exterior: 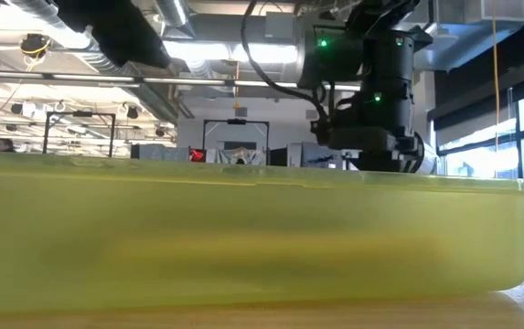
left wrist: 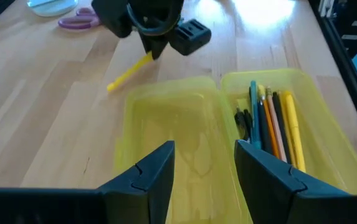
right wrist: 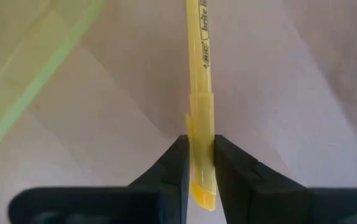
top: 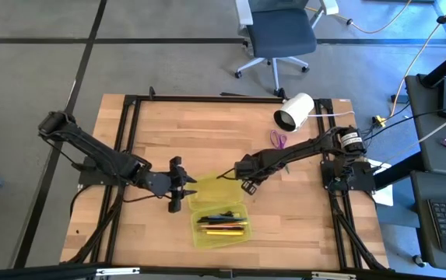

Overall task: Pick & place school supplies into a supply box
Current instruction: Put the yellow pen into the yellow supplies box

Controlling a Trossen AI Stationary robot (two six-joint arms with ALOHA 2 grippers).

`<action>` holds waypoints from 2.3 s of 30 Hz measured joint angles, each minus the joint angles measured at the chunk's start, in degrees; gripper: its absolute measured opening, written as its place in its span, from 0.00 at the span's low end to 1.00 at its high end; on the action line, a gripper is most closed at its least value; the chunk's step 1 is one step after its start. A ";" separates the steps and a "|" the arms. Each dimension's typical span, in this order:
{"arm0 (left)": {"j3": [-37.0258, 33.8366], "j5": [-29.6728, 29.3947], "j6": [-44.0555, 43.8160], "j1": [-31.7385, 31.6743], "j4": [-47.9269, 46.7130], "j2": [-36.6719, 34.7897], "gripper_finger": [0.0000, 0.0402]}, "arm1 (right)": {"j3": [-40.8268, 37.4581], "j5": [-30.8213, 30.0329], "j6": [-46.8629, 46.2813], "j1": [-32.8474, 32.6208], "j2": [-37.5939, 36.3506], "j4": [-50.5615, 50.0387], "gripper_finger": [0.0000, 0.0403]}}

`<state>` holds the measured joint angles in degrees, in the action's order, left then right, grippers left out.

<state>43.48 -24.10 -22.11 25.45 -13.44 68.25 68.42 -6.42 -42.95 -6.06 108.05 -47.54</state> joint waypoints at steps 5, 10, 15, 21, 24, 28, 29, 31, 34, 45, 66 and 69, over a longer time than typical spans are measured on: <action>0.00 -0.26 -1.06 0.00 -0.59 -2.00 0.40 | 0.41 -0.31 -0.01 -0.05 -0.19 -2.59 0.16; 0.00 -0.32 1.61 0.00 -0.62 -5.80 0.40 | 0.41 0.31 -0.27 -0.16 -2.44 -1.82 0.16; 0.00 0.09 6.95 0.00 -0.56 -9.26 0.40 | 1.33 0.73 0.00 -0.57 -6.90 0.43 0.16; 0.00 -0.36 7.49 -0.07 -0.50 -11.35 0.40 | 7.45 1.19 4.80 -4.77 -8.72 9.31 0.16; 0.00 -0.42 8.57 -0.07 -0.52 -11.41 0.40 | 10.21 1.17 8.30 -7.65 -8.35 14.12 0.16; 0.00 -0.33 9.81 -0.07 -0.54 -11.39 0.40 | 10.66 1.46 12.07 -11.55 -8.28 18.97 0.16; 0.00 -0.33 9.85 -0.07 -0.53 -11.39 0.40 | 10.66 1.61 13.08 -12.55 -8.28 19.00 0.16; 0.00 -0.31 9.88 -0.07 -0.54 -11.39 0.40 | 10.66 1.66 13.04 -14.51 -8.17 18.97 0.16; 0.00 -0.31 9.88 -0.07 -0.54 -11.39 0.40 | 9.99 1.82 9.88 -16.96 -7.77 19.20 0.16; 0.00 1.10 9.82 -0.07 -0.52 -11.37 0.40 | 9.90 2.06 7.86 -24.18 1.07 25.13 0.16; 0.00 9.22 9.33 -0.07 -0.54 -11.37 0.40 | 9.90 2.65 10.46 -24.66 8.59 25.00 0.20; 0.00 9.22 9.35 -0.07 -0.53 -11.37 0.40 | 9.90 2.65 10.46 -24.66 8.59 25.00 0.22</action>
<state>43.48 -14.87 -12.75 25.39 -13.97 56.88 78.32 -3.77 -32.49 -30.72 116.64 -22.54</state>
